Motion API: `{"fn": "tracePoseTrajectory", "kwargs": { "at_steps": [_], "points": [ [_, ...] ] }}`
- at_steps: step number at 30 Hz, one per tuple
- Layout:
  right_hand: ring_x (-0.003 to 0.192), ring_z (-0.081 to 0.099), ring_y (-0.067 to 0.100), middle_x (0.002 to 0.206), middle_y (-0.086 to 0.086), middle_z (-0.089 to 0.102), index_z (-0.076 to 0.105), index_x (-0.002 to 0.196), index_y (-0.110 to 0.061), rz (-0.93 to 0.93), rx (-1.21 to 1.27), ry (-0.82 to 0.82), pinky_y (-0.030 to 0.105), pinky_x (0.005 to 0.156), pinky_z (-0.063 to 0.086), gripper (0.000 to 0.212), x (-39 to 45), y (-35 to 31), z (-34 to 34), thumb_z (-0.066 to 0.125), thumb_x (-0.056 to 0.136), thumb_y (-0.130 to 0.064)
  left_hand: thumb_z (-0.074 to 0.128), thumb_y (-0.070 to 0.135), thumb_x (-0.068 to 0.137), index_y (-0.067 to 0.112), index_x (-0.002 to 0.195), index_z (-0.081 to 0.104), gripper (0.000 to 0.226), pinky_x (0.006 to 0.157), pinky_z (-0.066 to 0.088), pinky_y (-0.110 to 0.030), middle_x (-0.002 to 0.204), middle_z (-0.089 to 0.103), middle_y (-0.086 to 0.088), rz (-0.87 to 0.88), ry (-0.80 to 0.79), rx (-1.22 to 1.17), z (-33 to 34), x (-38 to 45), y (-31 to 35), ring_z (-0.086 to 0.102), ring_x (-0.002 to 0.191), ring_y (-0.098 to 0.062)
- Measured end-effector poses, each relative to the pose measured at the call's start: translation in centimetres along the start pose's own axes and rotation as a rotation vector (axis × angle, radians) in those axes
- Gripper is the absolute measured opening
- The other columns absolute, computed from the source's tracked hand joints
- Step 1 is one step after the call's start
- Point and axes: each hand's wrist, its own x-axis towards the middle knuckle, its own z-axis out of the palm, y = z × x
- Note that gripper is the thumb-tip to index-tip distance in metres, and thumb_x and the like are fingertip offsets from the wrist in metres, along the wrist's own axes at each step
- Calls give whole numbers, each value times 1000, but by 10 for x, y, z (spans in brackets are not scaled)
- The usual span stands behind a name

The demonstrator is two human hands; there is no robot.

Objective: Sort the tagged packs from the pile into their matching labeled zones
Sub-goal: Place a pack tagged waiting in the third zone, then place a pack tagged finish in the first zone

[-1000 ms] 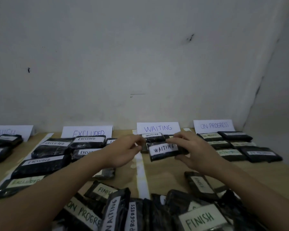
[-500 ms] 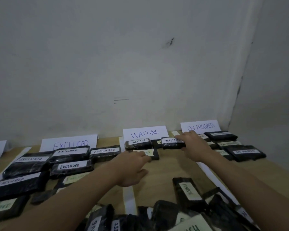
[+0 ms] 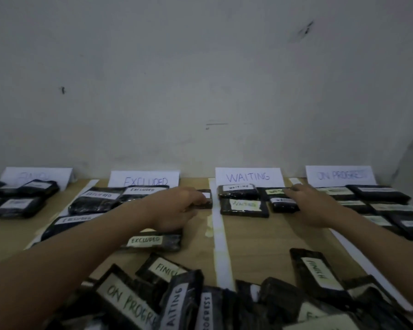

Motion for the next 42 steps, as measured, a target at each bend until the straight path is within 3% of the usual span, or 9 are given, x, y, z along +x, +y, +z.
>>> {"fn": "tracePoseTrajectory", "kwargs": {
  "at_steps": [10,13,16,22,25,28,33,36,42],
  "points": [
    [86,59,9,102,1,67,67,110,-16,-521,519,-132,21,78,48,25,-39,-154,-68,61,88,-28,45,18,95,17,127,51,33,95,42,-28,126,56,0,-107,2,-39,-1,-60,-27,51,114,-15],
    [71,63,13,87,5,72,73,94,-13,-508,545,-231,17,64,48,25,-36,-189,-69,68,82,-34,46,18,94,17,125,52,31,93,40,-24,125,57,1,-98,51,-57,-2,-70,-32,51,114,-13],
    [64,65,21,76,8,71,73,85,-5,-405,539,-378,28,62,55,38,-32,-209,-67,75,73,-42,46,19,95,18,126,52,32,92,39,-21,125,56,3,-91,76,-61,-3,-78,-37,50,114,-10],
    [86,65,22,84,6,63,69,88,-4,-298,464,-462,30,71,54,45,-28,-226,-58,83,63,-38,45,20,95,19,125,51,30,88,38,-16,124,56,4,-123,106,-119,-1,-93,-46,50,111,-8],
    [82,54,15,87,1,59,63,86,-15,-286,501,-396,23,66,44,28,-32,-220,-61,81,68,-28,49,20,94,18,124,52,31,80,35,-4,123,57,4,-135,139,-200,3,-98,-49,51,109,-6],
    [86,58,15,92,-3,62,60,84,-25,-277,770,-257,24,71,49,30,-34,-210,-64,83,66,-17,56,25,91,17,123,54,33,76,39,1,118,59,6,-158,178,-356,4,-102,-45,54,105,-2],
    [90,64,13,95,-1,68,68,90,-28,-286,1281,87,29,78,55,29,-49,-194,-84,76,74,-5,60,19,88,17,106,64,18,84,55,-33,104,66,-3,-218,303,-864,-7,-106,-30,65,97,-18],
    [91,67,20,101,3,68,68,97,-27,-276,1535,138,28,73,56,34,-60,-186,-97,70,77,1,59,13,89,14,99,65,12,76,58,-31,98,67,-8,-242,396,-1118,-19,-108,-22,67,90,-18],
    [88,67,25,103,13,66,65,105,-13,-284,1873,138,25,64,55,31,-76,-174,-122,62,80,5,60,16,87,16,98,66,12,80,57,-39,99,69,-10,-204,489,-1215,-37,-113,-8,68,88,-22]
  ]
}}
